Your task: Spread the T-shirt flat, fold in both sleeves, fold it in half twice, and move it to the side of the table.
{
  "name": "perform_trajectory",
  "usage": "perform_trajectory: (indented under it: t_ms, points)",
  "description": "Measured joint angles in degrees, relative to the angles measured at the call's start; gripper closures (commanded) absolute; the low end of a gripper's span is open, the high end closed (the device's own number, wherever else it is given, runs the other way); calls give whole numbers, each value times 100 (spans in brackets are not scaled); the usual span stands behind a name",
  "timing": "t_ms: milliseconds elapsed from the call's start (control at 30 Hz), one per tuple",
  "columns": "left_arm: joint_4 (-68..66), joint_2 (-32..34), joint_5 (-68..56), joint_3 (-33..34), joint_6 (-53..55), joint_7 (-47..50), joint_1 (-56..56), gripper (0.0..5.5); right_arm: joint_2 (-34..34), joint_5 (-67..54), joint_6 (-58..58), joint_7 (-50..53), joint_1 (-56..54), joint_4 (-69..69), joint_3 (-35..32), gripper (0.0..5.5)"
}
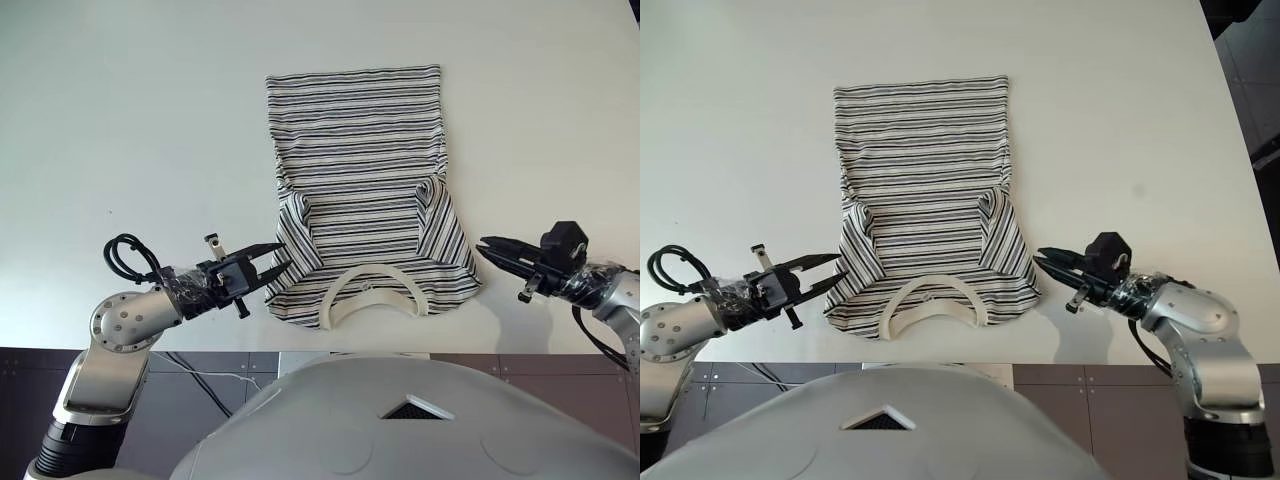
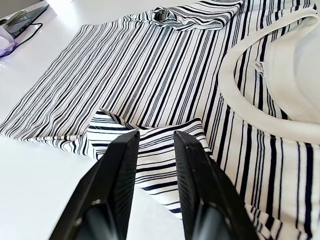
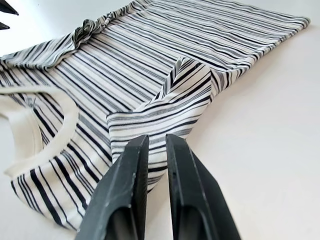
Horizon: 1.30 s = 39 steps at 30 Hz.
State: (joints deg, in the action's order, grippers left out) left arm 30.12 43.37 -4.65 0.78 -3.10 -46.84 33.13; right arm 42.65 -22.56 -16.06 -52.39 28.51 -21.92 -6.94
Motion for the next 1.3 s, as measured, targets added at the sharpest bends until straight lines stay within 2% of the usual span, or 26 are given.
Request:
perform_trajectory:
  t_ms: [200, 367, 467, 600, 700, 733, 967, 1267, 1300]
  points:
    - [-366, 112, 53, 74, -427, -106, -63, 423, -215, 563, 972, -53, 256, 676, 564, 489]
    - [-751, 516, 110, 728, -1025, -227, -320, 423, -346, 357, 937, 98, 394, 512, 327, 489]
    - [-981, 756, 416, 947, -2011, -415, 193, 423, -350, -31, 736, 195, 426, 49, -143, 489]
    - [-1947, 768, 1714, 905, -3979, 35, 572, 362, -137, -139, 477, 160, 191, -5, -419, 486]
    - [-2443, 767, 2193, 850, -4730, 405, 687, 318, 29, -154, 384, 45, 1, 34, -555, 486]
    - [-2493, 767, 2300, 849, -4865, 527, 677, 302, 54, -156, 356, 12, -18, 39, -565, 486]
    - [-2687, 699, 3041, 543, -5470, 1264, 305, 302, 58, -136, 319, -76, -33, -8, -518, 486]
    - [-2749, 455, 3345, -56, -5338, 1849, -22, 302, 61, -104, 290, -167, -329, 81, -351, 486]
    - [-2748, 470, 3327, -92, -5317, 1850, -38, 322, 61, -84, 290, -167, -354, 118, -348, 486]
